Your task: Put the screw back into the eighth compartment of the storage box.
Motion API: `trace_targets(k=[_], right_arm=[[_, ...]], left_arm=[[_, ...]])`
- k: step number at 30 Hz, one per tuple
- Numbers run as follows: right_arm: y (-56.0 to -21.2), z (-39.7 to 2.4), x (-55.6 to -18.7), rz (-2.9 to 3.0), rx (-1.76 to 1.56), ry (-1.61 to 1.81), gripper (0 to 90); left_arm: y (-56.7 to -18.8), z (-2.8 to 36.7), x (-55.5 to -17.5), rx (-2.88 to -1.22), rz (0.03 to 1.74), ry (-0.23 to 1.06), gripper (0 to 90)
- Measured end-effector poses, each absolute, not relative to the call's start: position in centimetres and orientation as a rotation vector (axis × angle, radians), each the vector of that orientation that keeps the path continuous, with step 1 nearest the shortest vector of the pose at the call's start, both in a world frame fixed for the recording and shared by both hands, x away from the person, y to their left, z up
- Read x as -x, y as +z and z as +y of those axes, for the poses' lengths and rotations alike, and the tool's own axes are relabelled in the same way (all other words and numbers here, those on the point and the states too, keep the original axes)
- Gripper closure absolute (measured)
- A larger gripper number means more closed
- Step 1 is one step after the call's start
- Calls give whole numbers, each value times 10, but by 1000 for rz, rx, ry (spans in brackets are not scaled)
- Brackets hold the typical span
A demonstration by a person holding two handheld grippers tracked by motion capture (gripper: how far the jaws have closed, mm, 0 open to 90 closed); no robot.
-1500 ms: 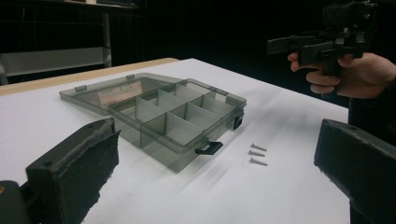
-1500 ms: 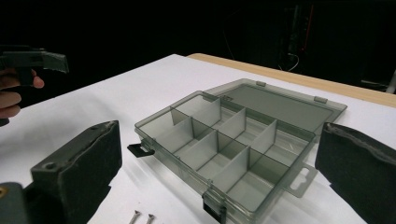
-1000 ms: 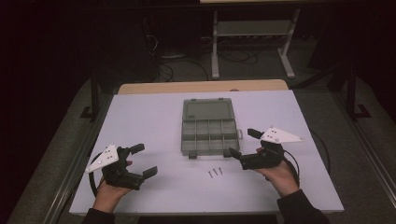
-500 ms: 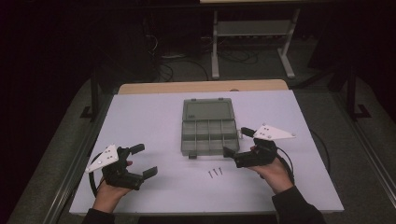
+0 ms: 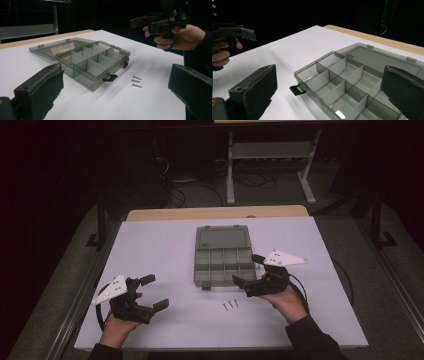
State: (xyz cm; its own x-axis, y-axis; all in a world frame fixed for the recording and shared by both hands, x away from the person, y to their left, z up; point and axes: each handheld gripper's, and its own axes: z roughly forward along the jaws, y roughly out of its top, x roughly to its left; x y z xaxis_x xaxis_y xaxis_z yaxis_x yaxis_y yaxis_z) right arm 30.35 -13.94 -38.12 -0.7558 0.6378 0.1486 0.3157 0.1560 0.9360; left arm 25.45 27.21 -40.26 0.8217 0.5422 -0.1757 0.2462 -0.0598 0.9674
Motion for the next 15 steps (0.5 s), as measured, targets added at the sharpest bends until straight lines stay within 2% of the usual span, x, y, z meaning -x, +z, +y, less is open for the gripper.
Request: trace_targets(k=[7,9,10,15], right_arm=[[-378,-133,-306,2163,-918,1633,2],[-377,-131,-307,2167,-922,1637,15],[-376,-129,-308,2175,-913,1635,52],[-375,-125,-310,2213,-917,1604,81]], left_arm=[[-403,272,-254,-1644,629,265,0],[-403,272,-254,-1645,628,265,0],[-403,272,-254,-1646,628,267,0],[-403,272,-254,-1647,630,267,0]])
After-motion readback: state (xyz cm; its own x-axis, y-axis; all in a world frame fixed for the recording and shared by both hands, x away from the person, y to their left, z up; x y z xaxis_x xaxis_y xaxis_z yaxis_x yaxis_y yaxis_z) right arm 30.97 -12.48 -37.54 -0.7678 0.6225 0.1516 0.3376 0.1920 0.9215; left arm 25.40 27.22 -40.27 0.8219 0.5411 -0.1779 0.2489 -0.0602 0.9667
